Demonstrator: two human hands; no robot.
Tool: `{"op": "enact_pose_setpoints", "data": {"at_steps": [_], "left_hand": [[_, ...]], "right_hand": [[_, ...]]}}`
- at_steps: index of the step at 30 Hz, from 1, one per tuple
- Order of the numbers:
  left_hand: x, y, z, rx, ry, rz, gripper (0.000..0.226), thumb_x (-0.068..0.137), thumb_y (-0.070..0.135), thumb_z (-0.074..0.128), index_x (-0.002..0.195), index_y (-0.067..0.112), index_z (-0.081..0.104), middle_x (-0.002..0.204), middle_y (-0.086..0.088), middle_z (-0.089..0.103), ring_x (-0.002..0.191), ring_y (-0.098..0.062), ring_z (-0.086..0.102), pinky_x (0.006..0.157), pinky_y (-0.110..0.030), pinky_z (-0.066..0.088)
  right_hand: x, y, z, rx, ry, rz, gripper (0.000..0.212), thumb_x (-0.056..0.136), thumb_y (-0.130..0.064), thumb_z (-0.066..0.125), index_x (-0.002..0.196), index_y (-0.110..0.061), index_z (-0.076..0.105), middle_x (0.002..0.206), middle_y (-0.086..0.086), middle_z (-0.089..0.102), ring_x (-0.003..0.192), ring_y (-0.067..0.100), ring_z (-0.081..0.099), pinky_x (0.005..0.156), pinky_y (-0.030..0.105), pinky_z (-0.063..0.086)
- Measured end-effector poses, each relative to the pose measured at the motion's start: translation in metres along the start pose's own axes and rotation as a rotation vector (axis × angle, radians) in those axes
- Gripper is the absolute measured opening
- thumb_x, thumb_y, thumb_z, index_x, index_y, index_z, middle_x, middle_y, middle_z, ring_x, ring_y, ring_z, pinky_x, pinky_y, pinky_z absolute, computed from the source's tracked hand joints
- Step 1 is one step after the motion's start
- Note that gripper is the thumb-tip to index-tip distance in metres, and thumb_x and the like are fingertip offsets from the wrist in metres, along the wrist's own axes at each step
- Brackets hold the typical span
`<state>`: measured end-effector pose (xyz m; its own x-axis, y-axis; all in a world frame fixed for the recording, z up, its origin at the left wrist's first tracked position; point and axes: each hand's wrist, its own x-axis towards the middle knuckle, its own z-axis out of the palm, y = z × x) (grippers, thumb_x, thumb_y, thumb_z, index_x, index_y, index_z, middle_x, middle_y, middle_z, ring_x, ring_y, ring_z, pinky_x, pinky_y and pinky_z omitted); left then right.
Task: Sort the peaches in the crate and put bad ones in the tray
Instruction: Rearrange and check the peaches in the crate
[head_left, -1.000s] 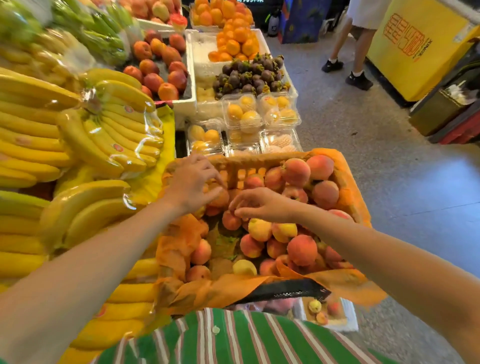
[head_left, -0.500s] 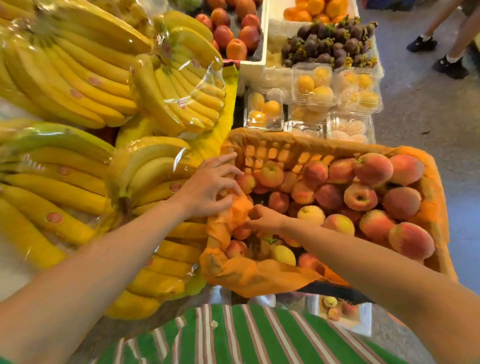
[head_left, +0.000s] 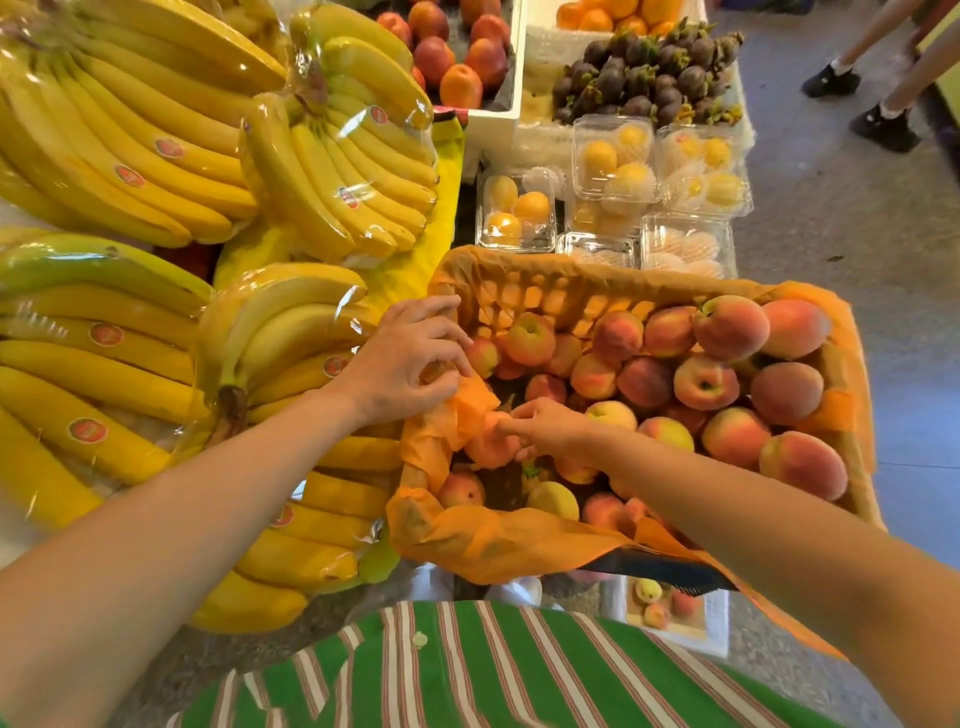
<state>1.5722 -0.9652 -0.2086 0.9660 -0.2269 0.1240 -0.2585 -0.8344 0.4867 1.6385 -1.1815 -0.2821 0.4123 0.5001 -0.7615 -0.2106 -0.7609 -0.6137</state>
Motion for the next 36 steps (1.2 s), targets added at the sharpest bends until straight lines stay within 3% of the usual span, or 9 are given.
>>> {"op": "enact_pose_setpoints", "data": {"at_steps": [3,8,12,18,22,25,27,30,36], "left_hand": [[0.004,0.006,0.000,0.083,0.021,0.020,0.034,0.078,0.050,0.050,0.098,0.030,0.069,0.106,0.012,0.067,0.131,-0.018,0.041,0.104,-0.037,0.020],[0.012,0.030,0.002,0.182,-0.094,0.076,0.069,0.071,0.075,0.053,0.124,0.031,0.058,0.118,0.001,0.061,0.128,-0.020,0.039,0.105,-0.036,0.016],[0.018,0.044,0.005,0.154,-0.150,-0.020,0.099,0.058,0.084,0.058,0.142,0.036,0.036,0.126,-0.003,0.051,0.125,-0.022,0.036,0.104,-0.033,0.016],[0.017,0.041,0.001,0.093,-0.015,-0.014,0.081,0.058,0.080,0.055,0.122,0.030,0.057,0.111,-0.001,0.054,0.114,-0.017,0.041,0.098,-0.028,0.018],[0.000,0.030,-0.004,0.064,-0.038,-0.065,0.078,0.057,0.074,0.060,0.121,0.031,0.057,0.117,-0.001,0.047,0.120,-0.021,0.034,0.099,-0.029,0.021],[-0.009,0.026,-0.003,0.022,-0.038,-0.085,0.075,0.057,0.072,0.062,0.121,0.033,0.055,0.119,0.001,0.044,0.121,-0.017,0.026,0.099,-0.029,0.020],[-0.010,0.025,-0.002,0.001,-0.031,-0.081,0.073,0.058,0.070,0.063,0.120,0.033,0.056,0.119,0.001,0.044,0.115,-0.009,0.022,0.099,-0.029,0.020],[-0.011,0.022,-0.001,-0.023,-0.023,-0.074,0.072,0.059,0.069,0.064,0.120,0.031,0.056,0.118,0.000,0.046,0.109,0.001,0.016,0.098,-0.030,0.021],[-0.013,0.016,0.002,-0.032,-0.062,-0.109,0.073,0.059,0.071,0.062,0.121,0.033,0.055,0.119,0.001,0.044,0.119,-0.015,0.027,0.097,-0.028,0.021]], "right_hand": [[-0.031,-0.002,-0.023,0.146,-0.065,-0.173,0.022,0.085,-0.024,0.069,0.107,-0.021,0.067,0.098,-0.003,0.067,0.089,0.010,0.064,0.078,0.026,0.052],[-0.067,-0.016,-0.045,0.255,-0.066,-0.354,0.057,0.076,-0.022,0.076,0.130,-0.022,0.058,0.129,0.008,0.059,0.118,0.021,0.058,0.097,0.036,0.051],[-0.082,-0.025,-0.050,0.369,-0.064,-0.423,0.042,0.085,-0.016,0.069,0.126,-0.015,0.059,0.125,0.014,0.060,0.109,0.023,0.062,0.089,0.033,0.051],[-0.073,-0.032,-0.041,0.539,-0.148,-0.291,0.045,0.100,-0.036,0.045,0.126,0.000,0.053,0.103,0.022,0.060,0.086,0.023,0.063,0.077,0.026,0.057],[-0.055,-0.015,-0.027,0.158,-0.168,-0.218,0.036,0.102,-0.036,0.042,0.112,-0.009,0.063,0.102,0.011,0.066,0.094,0.024,0.062,0.090,0.036,0.050],[-0.043,-0.004,-0.017,-0.489,-0.239,-0.217,0.033,0.096,-0.027,0.057,0.125,-0.011,0.059,0.118,0.008,0.063,0.107,0.023,0.059,0.096,0.036,0.048],[-0.034,0.003,-0.011,-0.957,-0.351,-0.173,0.046,0.090,-0.024,0.064,0.135,-0.021,0.052,0.129,0.004,0.057,0.115,0.025,0.053,0.095,0.033,0.045],[-0.022,0.016,-0.002,-1.439,-0.408,-0.224,0.055,0.086,-0.032,0.064,0.138,-0.033,0.044,0.130,0.003,0.051,0.119,0.029,0.042,0.099,0.044,0.034],[-0.014,0.026,-0.006,-1.498,-0.349,-0.411,0.045,0.085,-0.032,0.066,0.127,-0.023,0.053,0.120,0.002,0.055,0.109,0.025,0.052,0.093,0.041,0.027]]}}
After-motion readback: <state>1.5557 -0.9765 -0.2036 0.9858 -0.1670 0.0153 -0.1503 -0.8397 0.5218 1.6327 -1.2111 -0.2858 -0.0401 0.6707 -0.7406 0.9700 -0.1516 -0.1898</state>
